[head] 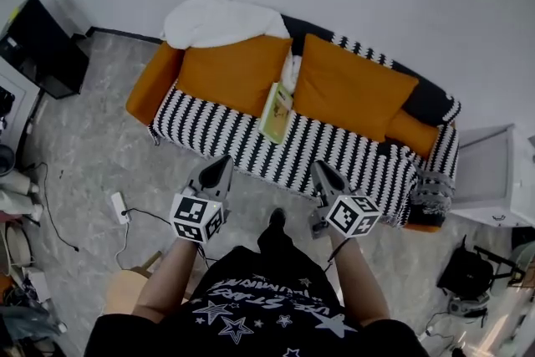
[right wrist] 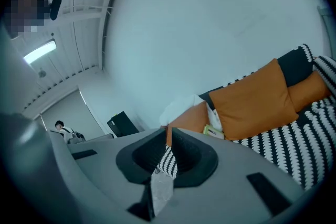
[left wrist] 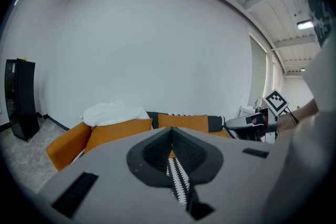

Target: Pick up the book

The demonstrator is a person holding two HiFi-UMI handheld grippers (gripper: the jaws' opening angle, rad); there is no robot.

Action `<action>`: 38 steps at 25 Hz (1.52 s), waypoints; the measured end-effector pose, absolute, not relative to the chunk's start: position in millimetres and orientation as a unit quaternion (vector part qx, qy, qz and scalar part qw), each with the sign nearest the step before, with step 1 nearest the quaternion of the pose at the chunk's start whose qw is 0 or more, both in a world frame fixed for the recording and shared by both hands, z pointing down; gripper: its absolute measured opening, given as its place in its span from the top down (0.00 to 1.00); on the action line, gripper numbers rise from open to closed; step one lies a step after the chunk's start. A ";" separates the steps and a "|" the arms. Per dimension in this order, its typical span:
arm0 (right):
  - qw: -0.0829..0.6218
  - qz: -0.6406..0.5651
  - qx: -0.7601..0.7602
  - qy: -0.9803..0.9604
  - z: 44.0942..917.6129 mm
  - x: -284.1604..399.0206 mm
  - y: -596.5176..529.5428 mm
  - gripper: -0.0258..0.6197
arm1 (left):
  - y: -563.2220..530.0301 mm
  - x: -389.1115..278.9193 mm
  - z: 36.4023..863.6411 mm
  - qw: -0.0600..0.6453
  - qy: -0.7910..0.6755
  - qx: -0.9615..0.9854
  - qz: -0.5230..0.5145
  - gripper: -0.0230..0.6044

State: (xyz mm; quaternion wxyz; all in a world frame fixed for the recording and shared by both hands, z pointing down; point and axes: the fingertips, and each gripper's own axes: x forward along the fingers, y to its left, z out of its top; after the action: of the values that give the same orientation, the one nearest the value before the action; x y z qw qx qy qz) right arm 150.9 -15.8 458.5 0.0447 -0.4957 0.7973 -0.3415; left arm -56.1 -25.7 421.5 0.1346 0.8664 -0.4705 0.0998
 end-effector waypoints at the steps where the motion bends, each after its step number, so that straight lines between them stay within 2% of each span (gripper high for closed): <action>1: 0.044 -0.344 -0.495 0.797 460.4 153.8 -21.6 0.89 | -30.6 -52.6 422.0 0.134 -0.470 0.866 0.104 0.96; 14: 0.040 -0.366 -0.449 0.814 469.8 164.0 -86.2 0.89 | -75.9 -36.8 417.6 0.139 -0.509 0.842 0.115 0.96; 20: 0.038 -0.366 -0.448 0.815 468.4 144.6 -108.1 0.89 | -86.2 -44.3 416.2 0.137 -0.500 0.847 0.117 0.96; 38: 0.066 -0.397 -0.566 0.720 503.9 106.5 -185.5 0.89 | -214.5 -67.2 461.8 0.163 -0.350 0.907 0.165 0.96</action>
State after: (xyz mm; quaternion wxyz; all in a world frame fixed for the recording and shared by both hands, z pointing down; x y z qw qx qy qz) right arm 106.5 -185.5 503.9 0.0657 -0.5661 0.7196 -0.3967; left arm -67.2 -214.5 461.8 0.1633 0.9073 -0.3505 0.1653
